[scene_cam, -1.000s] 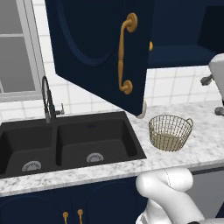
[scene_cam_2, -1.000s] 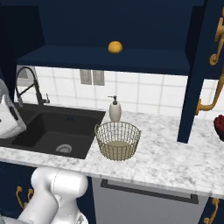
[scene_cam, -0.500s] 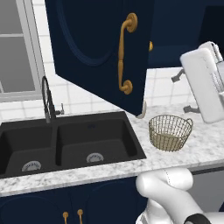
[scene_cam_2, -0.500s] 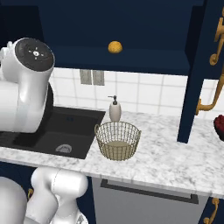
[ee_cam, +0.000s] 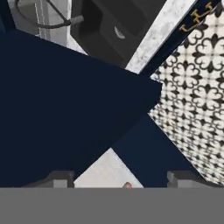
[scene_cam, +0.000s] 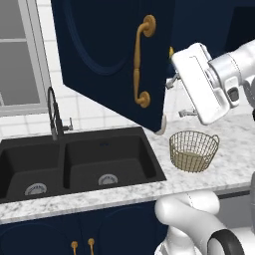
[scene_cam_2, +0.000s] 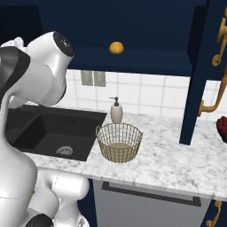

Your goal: Open the cabinet, pick up the bread from the cabinet and place it in the basket. Then move the basket to the dining counter.

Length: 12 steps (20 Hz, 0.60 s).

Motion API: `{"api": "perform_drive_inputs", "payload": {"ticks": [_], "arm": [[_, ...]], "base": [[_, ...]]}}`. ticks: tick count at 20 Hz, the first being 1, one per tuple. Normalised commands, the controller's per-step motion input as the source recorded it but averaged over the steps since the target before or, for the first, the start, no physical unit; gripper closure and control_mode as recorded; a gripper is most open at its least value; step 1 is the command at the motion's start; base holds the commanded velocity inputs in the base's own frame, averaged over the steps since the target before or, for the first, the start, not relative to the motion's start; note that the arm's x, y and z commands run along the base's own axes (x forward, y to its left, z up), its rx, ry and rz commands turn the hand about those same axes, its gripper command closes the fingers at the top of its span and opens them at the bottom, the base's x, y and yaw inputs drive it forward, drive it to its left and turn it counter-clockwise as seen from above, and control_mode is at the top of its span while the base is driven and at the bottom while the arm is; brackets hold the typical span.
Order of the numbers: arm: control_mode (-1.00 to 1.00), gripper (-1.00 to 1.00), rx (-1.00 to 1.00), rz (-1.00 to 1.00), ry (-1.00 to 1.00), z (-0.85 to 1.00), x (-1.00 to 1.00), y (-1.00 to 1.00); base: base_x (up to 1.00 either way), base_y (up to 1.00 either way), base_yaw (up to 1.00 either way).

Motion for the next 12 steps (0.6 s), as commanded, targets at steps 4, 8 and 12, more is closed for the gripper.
{"api": "perform_drive_inputs", "payload": {"ticks": [4, 8, 12], "arm": [[-1.00, -1.00, 0.23, 0.18, 0.22, -0.03, 0.39, 0.40], [-1.00, -1.00, 0.18, 0.18, 0.11, -0.31, -0.04, 0.74], [-1.00, -1.00, 0.09, 0.13, 0.01, -0.47, -0.23, 0.98]], "base": [[0.00, 0.00, 0.00], [0.00, 0.00, 0.00], [0.00, 0.00, 0.00]]}}
